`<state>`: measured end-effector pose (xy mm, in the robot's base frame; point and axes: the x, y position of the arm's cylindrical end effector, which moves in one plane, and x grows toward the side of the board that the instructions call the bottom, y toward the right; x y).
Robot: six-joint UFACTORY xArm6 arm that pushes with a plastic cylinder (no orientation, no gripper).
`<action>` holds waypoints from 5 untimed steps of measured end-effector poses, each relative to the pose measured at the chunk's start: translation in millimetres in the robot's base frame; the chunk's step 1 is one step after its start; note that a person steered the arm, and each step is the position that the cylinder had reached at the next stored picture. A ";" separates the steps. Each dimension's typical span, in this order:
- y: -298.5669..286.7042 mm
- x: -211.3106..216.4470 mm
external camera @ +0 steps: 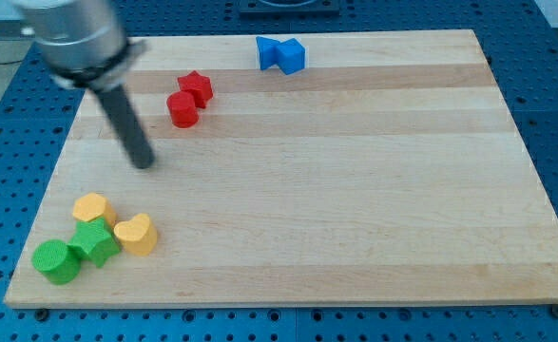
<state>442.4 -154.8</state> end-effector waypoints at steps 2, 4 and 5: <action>111.7 -150.9; 17.2 -179.5; 6.6 -157.6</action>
<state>284.8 -148.2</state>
